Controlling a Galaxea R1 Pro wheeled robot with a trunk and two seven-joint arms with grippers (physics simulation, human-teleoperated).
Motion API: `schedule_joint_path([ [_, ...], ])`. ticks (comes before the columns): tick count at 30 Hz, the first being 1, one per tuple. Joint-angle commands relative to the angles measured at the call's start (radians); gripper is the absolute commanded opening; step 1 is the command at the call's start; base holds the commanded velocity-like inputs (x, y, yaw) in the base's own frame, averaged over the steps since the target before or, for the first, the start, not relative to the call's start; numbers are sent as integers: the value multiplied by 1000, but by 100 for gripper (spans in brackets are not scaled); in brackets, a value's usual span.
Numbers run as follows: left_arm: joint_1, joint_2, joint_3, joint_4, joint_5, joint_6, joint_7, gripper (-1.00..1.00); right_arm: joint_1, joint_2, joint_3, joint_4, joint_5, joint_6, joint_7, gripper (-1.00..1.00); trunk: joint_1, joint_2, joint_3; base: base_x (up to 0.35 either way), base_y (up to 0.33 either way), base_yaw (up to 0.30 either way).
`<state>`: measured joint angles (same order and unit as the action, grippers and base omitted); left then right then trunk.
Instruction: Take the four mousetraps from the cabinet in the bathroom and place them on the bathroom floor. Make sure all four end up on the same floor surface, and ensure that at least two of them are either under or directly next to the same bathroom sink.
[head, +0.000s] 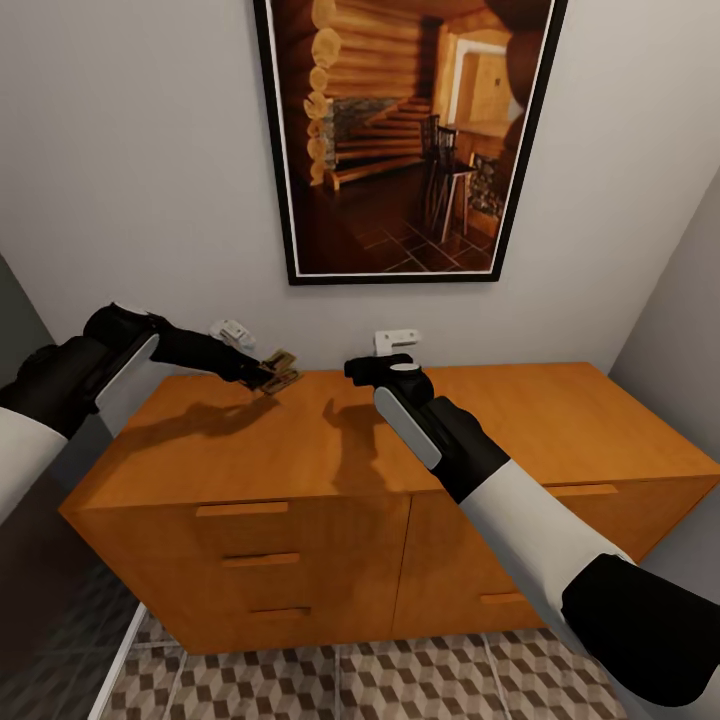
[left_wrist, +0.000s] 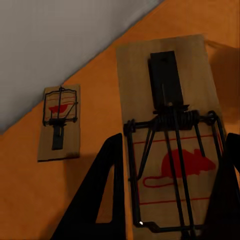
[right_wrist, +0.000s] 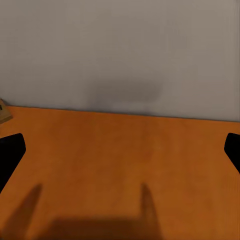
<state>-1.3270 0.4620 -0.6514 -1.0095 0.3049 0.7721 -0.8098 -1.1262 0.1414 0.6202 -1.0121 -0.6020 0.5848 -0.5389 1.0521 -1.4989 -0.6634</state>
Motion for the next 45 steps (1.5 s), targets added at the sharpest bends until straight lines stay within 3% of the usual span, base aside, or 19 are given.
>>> schedule_joint_path([
  [1, -1, 1, -2, -3, 3, 10, 3, -100, -1, -1, 3, -1, -10, 1, -10, 100, 0, -1, -1, 0, 0, 0],
  [6, -1, 4, 3, -78, 2, 132, 8, -100, -1, -2, 3, -1, -9, 3, -12, 100, 0, -1, -1, 0, 0, 0],
  [10, -1, 9, 3, -122, 2, 162, 9, -100, -1, -2, 2, -2, -10, 5, -13, 100, 0, -1, -1, 0, 0, 0],
  [20, 0, 2, 3, -132, 2, 230, 28, -100, -1, -12, 0, 0, -10, 13, -12, 100, 0, -1, -1, 0, 0, 0],
  [31, 0, 3, 0, -126, 3, 231, 33, -100, -1, -13, 0, 0, -9, 22, -10, 100, 0, -1, -1, -6, 0, 0],
  [45, 2, 2, -5, -116, 5, 231, 34, -100, 6, -13, 0, -5, -7, 30, -10, 100, 0, -1, -1, -318, 0, 0],
])
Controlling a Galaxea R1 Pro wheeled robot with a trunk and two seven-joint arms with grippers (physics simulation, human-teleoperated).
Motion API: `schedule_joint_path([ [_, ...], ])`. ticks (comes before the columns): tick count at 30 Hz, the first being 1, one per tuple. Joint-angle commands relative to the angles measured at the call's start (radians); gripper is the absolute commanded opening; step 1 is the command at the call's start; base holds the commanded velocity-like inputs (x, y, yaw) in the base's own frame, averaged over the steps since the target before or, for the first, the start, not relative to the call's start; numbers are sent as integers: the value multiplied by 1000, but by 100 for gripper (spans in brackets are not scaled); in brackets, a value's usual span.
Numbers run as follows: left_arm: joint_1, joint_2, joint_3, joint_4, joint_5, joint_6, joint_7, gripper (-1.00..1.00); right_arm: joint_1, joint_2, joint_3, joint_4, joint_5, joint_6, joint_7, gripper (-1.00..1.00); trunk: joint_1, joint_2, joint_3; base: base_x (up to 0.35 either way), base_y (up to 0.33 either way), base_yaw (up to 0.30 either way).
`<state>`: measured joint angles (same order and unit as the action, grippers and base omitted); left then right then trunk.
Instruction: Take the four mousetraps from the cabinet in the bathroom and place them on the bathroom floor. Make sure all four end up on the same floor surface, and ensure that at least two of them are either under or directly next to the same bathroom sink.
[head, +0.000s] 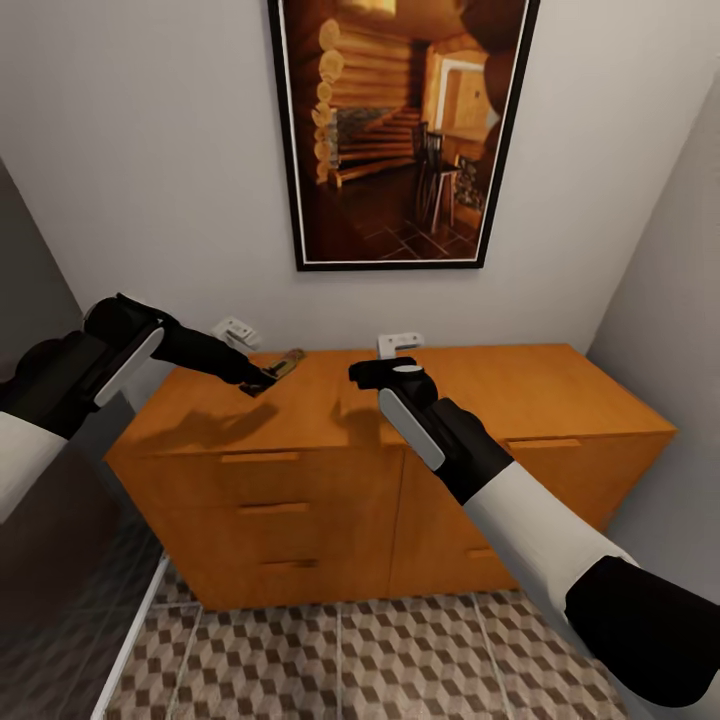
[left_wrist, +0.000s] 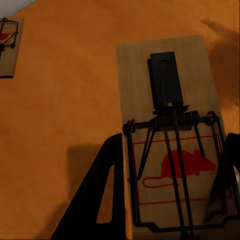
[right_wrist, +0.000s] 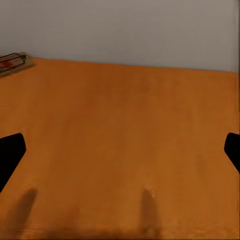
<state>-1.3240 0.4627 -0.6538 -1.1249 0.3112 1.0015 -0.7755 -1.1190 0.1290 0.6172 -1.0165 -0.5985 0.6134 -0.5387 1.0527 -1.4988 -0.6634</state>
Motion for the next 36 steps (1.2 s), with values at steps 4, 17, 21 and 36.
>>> schedule_joint_path([
  [4, -1, 1, -2, -1, -2, 2, -1, -100, -1, 0, 3, -4, -9, 2, -10, 100, -1, -1, -1, -335, 0, 0],
  [17, -1, 5, 0, -1, -1, 2, -1, -100, -1, 1, 3, -5, -7, 2, -10, 100, -1, -1, -1, -64, 0, 141],
  [21, -1, 5, 0, -1, -1, 2, -1, -100, -1, 1, 3, -5, -7, 2, -10, 100, -1, -1, -1, -1, 0, 287],
  [36, -1, 7, -2, 2, -1, 2, -1, -100, -1, 3, 3, -4, -10, 2, -11, 100, -1, -1, -1, 0, 0, 224],
])
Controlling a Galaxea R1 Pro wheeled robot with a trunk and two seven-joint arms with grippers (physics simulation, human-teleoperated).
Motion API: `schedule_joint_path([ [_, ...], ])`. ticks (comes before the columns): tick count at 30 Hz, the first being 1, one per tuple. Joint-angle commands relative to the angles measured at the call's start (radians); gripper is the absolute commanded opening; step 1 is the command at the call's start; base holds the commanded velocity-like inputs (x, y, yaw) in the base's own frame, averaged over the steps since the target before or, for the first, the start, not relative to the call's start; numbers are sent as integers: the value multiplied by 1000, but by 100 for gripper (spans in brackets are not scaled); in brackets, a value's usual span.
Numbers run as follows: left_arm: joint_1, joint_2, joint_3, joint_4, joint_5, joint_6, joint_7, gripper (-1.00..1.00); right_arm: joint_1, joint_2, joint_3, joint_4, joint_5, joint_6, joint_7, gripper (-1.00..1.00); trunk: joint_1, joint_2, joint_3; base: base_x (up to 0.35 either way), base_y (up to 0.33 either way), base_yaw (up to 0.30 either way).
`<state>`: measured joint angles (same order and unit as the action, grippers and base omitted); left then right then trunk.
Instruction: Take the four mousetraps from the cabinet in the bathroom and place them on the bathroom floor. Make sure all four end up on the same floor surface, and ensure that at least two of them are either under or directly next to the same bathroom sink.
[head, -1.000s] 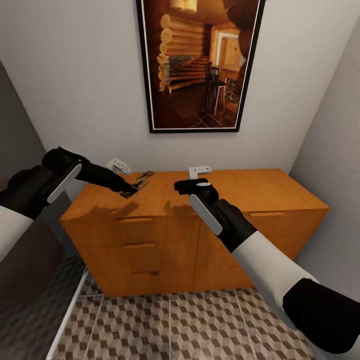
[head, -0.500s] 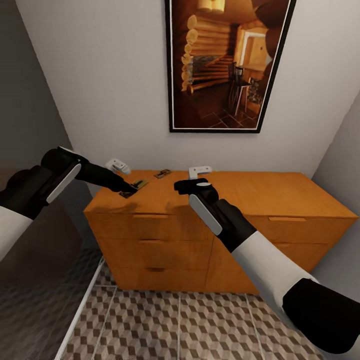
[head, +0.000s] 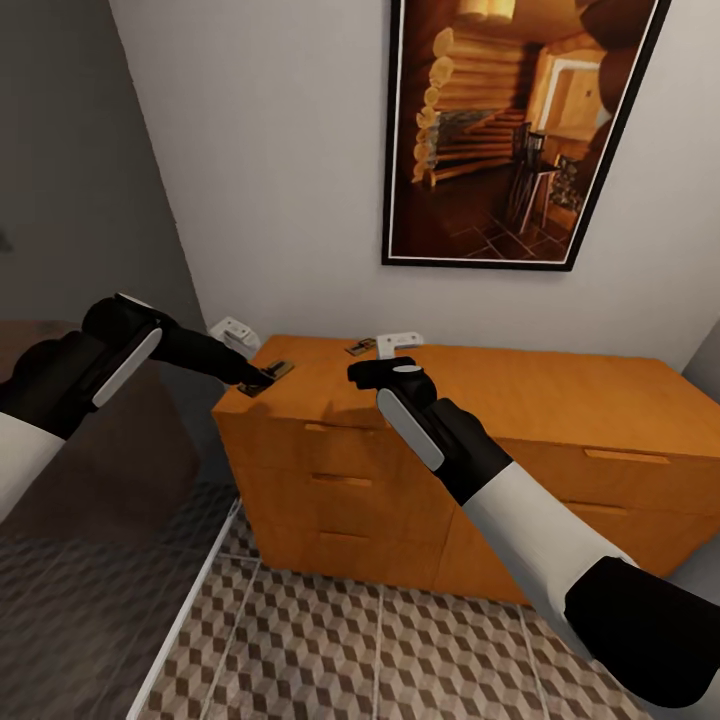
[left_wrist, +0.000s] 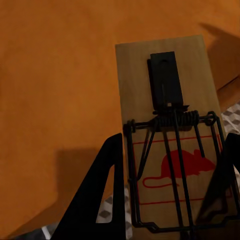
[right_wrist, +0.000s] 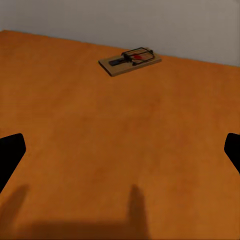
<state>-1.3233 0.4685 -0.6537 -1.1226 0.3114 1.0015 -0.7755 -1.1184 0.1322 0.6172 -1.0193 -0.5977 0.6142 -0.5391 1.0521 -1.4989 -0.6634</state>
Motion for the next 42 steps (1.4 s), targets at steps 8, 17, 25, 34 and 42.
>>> schedule_joint_path([
  [8, -1, 0, -3, -1, -2, 2, -1, -100, -1, 0, 3, -1, -11, 1, -10, 100, 0, -1, -1, 0, 0, 6],
  [17, -1, -1, -3, -1, -2, 2, -1, -100, 1, 0, 3, 2, -11, -2, -10, 100, 0, -1, -1, 0, 0, 0],
  [25, -1, 0, -3, 1, -2, 2, -1, -100, 12, 1, 3, 2, -11, -3, -9, 100, 0, -1, -1, 106, 0, 0],
  [34, -1, 0, -4, -9, 3, 1, -4, -100, 13, 7, -4, 87, -12, -8, -19, 100, 0, -1, -1, 190, 0, 0],
  [42, -1, -1, -4, -17, 6, 3, -8, -100, -71, 25, -7, 313, -11, -19, -22, 100, 0, -1, -1, 4, 0, 0],
])
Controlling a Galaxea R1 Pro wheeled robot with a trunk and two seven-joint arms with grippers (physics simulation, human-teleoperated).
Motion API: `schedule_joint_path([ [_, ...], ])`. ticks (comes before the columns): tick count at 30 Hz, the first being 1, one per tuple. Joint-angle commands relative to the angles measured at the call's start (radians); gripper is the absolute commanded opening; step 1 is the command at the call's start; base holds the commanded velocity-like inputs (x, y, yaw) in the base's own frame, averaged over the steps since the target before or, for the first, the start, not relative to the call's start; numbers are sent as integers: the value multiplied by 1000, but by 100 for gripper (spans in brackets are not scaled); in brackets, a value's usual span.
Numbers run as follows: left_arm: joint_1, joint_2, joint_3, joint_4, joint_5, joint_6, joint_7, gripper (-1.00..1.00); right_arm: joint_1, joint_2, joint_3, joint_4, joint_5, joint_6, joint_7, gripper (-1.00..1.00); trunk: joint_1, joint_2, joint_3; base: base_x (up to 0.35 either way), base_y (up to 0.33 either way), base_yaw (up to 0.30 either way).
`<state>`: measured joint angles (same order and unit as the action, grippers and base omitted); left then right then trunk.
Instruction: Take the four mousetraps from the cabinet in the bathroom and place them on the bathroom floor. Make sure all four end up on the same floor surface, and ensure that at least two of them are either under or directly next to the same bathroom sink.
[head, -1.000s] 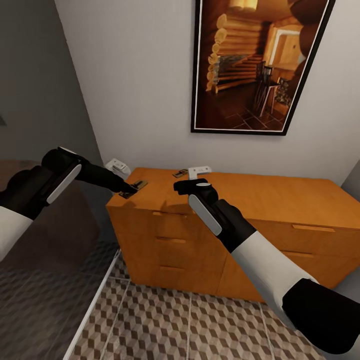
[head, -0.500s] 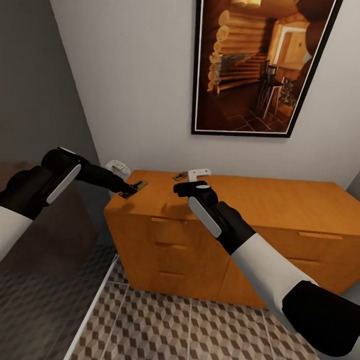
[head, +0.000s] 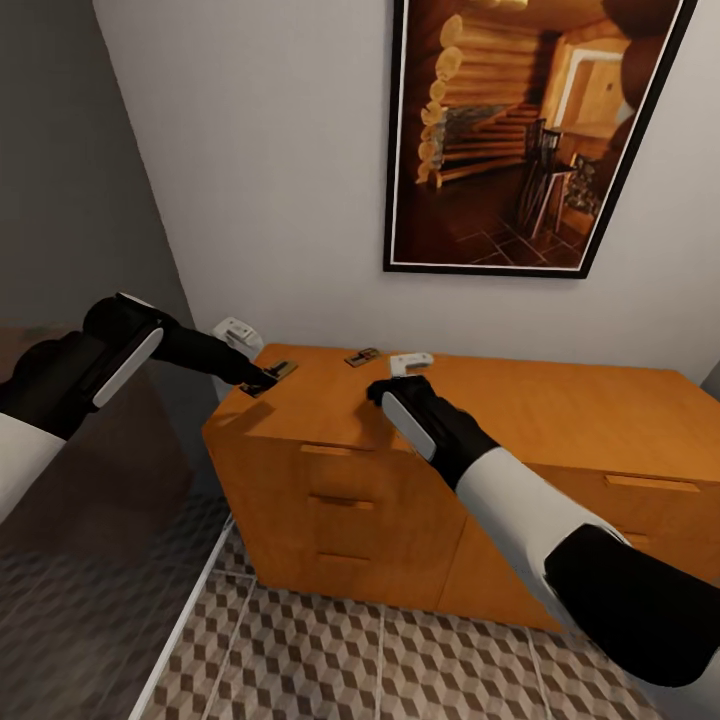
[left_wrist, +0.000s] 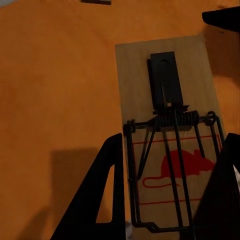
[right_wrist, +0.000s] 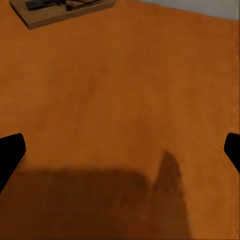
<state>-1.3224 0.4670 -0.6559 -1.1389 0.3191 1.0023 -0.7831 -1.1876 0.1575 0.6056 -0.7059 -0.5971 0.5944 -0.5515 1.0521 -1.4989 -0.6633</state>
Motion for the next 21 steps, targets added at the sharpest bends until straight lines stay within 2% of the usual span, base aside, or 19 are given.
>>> schedule_joint_path([
  [1, -1, 1, -2, -1, -2, 2, -1, -100, -20, 0, 4, 24, -11, -1, -10, 100, 0, -1, -1, 0, 0, 0],
  [3, -1, 1, -2, -1, -2, 2, -1, -100, -60, 2, 4, 70, -12, -23, -10, 100, 0, -1, -1, 0, 0, 0],
  [6, -1, -2, -3, -1, -2, 2, -2, -100, -91, 2, 3, 103, -13, -47, -9, 100, 0, -1, -1, 0, 0, 0],
  [11, -1, -3, -3, 2, 0, 2, -2, -100, -94, 2, 3, 95, -43, -50, -7, 100, 0, -1, -1, 0, 30, 0],
  [15, -1, -4, -3, 1, 0, 2, -2, -100, -95, 2, 3, 92, -70, -51, -3, 100, 0, -1, -1, 0, 194, 0],
  [21, -1, -2, -2, 1, 0, 2, -2, -100, -95, 3, 4, 86, -78, -51, 0, 100, 0, -1, -1, 0, 110, 0],
])
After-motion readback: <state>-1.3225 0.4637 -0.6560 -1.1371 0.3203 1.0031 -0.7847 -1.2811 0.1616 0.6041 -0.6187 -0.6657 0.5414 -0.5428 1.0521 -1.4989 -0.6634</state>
